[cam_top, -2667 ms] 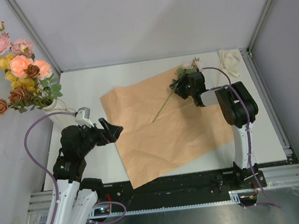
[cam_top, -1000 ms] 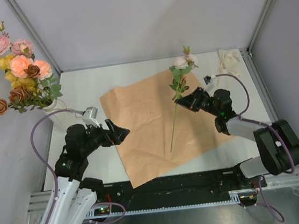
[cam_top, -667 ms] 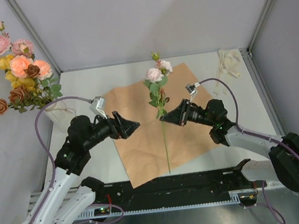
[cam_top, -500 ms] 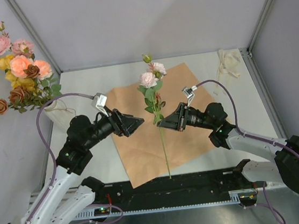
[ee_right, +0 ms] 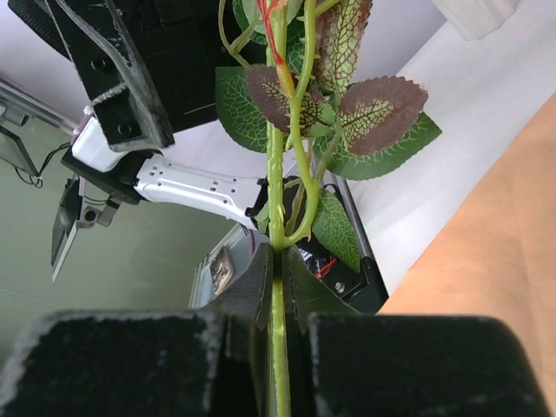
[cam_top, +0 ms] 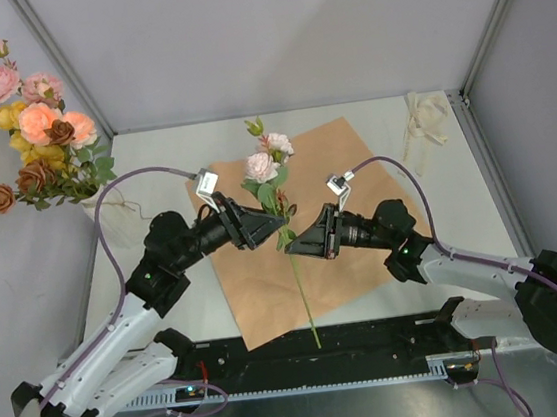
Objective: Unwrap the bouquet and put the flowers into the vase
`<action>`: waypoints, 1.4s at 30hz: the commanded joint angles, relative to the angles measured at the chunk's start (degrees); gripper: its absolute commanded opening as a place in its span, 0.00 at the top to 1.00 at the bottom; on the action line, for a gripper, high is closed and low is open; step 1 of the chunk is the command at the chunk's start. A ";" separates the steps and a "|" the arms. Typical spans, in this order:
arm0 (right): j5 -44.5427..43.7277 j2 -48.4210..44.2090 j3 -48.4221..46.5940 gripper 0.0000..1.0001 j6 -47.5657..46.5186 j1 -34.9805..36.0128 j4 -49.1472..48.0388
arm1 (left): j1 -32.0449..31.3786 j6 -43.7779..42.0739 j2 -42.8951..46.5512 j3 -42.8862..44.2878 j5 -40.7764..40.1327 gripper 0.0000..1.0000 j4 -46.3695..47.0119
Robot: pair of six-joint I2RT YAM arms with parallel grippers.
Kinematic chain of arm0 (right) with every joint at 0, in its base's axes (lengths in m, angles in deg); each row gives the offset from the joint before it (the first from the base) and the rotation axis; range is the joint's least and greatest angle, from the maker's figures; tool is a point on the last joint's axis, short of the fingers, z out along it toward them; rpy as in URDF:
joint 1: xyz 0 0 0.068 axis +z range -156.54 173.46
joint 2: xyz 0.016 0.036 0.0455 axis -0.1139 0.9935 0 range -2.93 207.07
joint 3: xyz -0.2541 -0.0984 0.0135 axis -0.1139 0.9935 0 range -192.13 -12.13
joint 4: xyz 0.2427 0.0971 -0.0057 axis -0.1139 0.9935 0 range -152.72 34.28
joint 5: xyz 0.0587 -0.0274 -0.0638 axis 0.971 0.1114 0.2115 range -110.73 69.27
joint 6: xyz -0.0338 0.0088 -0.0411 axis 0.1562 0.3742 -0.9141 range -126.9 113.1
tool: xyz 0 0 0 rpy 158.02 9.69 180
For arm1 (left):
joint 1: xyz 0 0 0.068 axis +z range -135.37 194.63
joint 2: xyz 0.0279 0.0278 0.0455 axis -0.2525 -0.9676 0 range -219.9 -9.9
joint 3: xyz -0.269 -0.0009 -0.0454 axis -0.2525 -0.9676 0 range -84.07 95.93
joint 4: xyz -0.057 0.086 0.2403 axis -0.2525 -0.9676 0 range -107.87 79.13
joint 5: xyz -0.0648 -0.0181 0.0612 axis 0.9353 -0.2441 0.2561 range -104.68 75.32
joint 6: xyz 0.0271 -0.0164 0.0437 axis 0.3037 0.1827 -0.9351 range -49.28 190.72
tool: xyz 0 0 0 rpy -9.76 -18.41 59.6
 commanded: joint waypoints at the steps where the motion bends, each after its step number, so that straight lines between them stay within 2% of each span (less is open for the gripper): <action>1: -1.12 -0.35 -2.43 1.00 -1.04 0.96 -2.32 | -1.70 0.51 -1.33 0.93 1.70 0.38 3.14; 7: -1.84 1.45 -2.47 1.00 -0.42 1.69 -3.79 | -2.21 0.78 -1.67 -0.36 2.20 0.47 3.10; 14: -2.18 2.33 -2.45 1.00 -0.11 1.86 -3.86 | -2.24 1.08 -1.86 -1.42 2.41 0.67 3.09; 19: -2.31 1.95 -2.47 0.97 -0.27 1.93 -2.61 | -2.23 0.72 -2.46 -1.47 1.64 0.95 2.03; 21: -2.69 1.46 -2.47 0.93 -0.65 2.02 -1.52 | -2.26 0.09 -2.35 -1.17 0.57 0.99 1.03; 23: -3.07 0.72 -2.47 0.84 -1.27 1.97 0.33 | -2.24 -0.97 -2.25 -0.30 -0.31 1.00 -0.58; 26: -4.73 -1.80 -2.40 0.63 -3.93 2.05 4.61 | -2.19 -4.66 -2.01 2.86 -2.98 1.00 -5.91; 30: -11.67 -8.43 -2.31 0.35 -10.27 3.04 15.69 | -2.20 -10.37 -0.74 7.52 -9.82 1.00 -11.96; 34: -18.21 -15.92 -2.21 0.17 -14.78 3.31 25.89 | -2.04 -15.86 1.17 11.37 -18.07 1.00 -15.62; 38: -24.69 -22.79 -2.21 0.05 -18.48 2.51 35.09 | -2.04 -20.63 3.77 14.85 -31.09 1.00 -17.62; 42: -29.63 -28.96 -2.05 0.01 -20.49 0.67 43.35 | -1.99 -27.68 6.01 18.34 -47.19 1.00 -18.10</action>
